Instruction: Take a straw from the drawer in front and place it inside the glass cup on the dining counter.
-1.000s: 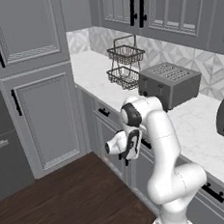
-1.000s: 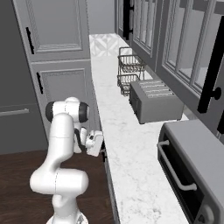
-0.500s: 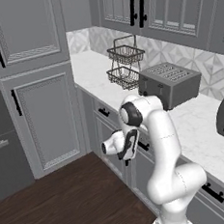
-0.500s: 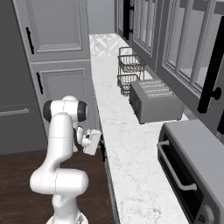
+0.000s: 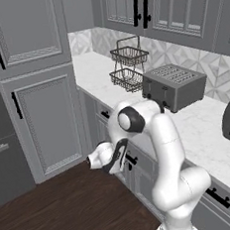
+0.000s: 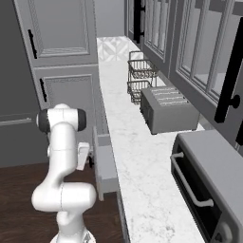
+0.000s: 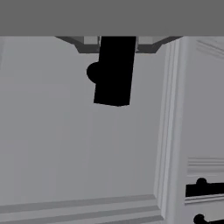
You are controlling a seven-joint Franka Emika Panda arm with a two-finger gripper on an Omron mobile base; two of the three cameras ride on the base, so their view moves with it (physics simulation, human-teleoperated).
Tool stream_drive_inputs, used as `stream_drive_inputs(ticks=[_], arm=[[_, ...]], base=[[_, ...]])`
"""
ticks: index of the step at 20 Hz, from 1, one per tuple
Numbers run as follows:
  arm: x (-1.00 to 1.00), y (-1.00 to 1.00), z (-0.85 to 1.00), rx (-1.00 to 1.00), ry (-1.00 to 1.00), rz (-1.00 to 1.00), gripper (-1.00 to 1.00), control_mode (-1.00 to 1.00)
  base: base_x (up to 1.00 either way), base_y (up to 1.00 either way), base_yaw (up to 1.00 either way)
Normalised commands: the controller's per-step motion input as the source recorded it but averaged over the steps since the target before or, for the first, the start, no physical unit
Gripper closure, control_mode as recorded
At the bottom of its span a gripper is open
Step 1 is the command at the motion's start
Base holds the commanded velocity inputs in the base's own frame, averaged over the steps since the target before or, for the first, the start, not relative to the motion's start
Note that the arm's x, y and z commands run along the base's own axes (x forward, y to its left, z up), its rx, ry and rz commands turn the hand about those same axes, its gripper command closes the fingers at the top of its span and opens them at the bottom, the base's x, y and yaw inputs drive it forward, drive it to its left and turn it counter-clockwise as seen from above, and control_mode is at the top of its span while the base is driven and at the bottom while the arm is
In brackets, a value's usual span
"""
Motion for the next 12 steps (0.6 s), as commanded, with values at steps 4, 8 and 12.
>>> stream_drive_inputs(ticks=[4,8,12], arm=[[-0.36,1.00,0.00,0.00,0.00,0.03,1.00,-1.00],[-0.32,1.00,0.00,0.00,0.00,0.03,1.00,-1.00],[-0.27,1.00,0.00,0.00,0.02,0.03,1.00,-1.00]], base=[[0.00,0.00,0.00],[0.00,0.00,0.00],[0.00,0.00,0.00]])
